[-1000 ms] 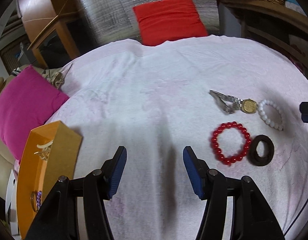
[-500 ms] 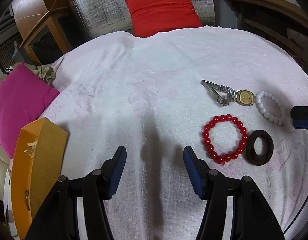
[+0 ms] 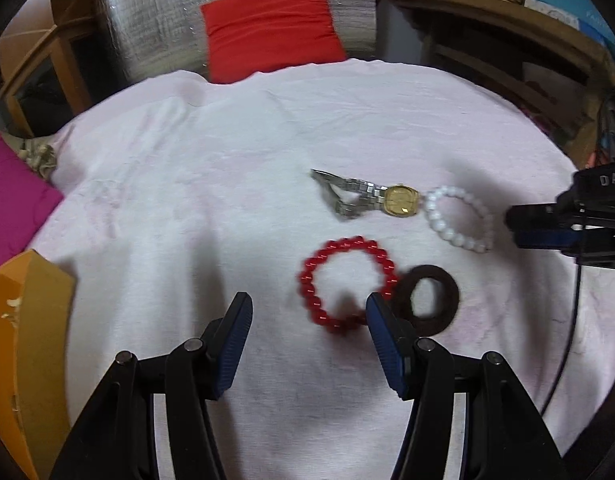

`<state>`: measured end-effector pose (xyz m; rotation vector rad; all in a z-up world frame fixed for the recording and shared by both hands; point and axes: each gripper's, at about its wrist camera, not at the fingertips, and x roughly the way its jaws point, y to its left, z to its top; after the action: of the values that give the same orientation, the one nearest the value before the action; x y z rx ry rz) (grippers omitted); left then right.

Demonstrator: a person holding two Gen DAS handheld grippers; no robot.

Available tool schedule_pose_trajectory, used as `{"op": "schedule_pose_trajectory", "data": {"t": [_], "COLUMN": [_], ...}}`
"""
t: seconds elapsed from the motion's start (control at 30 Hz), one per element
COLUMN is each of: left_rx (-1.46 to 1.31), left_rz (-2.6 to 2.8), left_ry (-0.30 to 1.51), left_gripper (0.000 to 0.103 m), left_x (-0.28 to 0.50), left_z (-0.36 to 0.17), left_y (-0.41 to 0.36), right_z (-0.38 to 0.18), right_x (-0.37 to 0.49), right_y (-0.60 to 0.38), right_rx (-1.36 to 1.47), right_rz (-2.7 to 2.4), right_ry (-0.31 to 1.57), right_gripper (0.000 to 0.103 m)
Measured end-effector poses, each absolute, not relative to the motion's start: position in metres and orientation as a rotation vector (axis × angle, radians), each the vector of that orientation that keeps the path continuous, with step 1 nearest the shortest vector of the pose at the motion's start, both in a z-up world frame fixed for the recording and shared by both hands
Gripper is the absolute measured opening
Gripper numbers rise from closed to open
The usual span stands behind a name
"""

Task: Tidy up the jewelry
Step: 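Move both tools back toward the remaining jewelry on the towel, then grasp the black ring with the left tool while the right grasps the white bead bracelet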

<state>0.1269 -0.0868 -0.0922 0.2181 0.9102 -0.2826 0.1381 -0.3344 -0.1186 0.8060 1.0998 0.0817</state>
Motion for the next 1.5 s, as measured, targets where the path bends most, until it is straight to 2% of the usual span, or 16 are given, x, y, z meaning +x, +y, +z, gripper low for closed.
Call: {"op": "schedule_pose_trajectory", "data": {"t": [0.53, 0.77, 0.87, 1.03, 1.33, 1.37, 1.5], "left_rx": [0.100, 0.132, 0.129, 0.149, 0.163, 0.158, 0.156], "left_rz": [-0.233, -0.322, -0.395, -0.499, -0.639, -0.647, -0.640], "left_ry": [0.974, 0.916, 0.899, 0.875, 0.907, 0.913, 0.935], "left_gripper": [0.060, 0.060, 0.060, 0.060, 0.060, 0.059, 0.035], "left_x": [0.144, 0.130, 0.125, 0.114, 0.108, 0.109, 0.117], "left_z": [-0.101, -0.090, -0.086, -0.082, -0.091, -0.094, -0.101], "left_y": [-0.064, -0.079, -0.087, -0.100, -0.124, -0.126, -0.130], "right_z": [-0.127, -0.126, -0.125, -0.123, -0.122, -0.122, -0.123], "right_x": [0.154, 0.165, 0.168, 0.169, 0.159, 0.158, 0.156], "right_y": [-0.332, -0.322, -0.317, -0.311, -0.323, -0.324, -0.326], "right_rx": [0.778, 0.707, 0.633, 0.553, 0.610, 0.613, 0.632], "right_rz": [0.006, -0.029, -0.046, -0.058, -0.048, -0.046, -0.042], "right_ry": [1.074, 1.050, 1.040, 1.035, 1.051, 1.053, 1.055], "right_gripper": [0.026, 0.026, 0.018, 0.013, 0.011, 0.011, 0.011]}}
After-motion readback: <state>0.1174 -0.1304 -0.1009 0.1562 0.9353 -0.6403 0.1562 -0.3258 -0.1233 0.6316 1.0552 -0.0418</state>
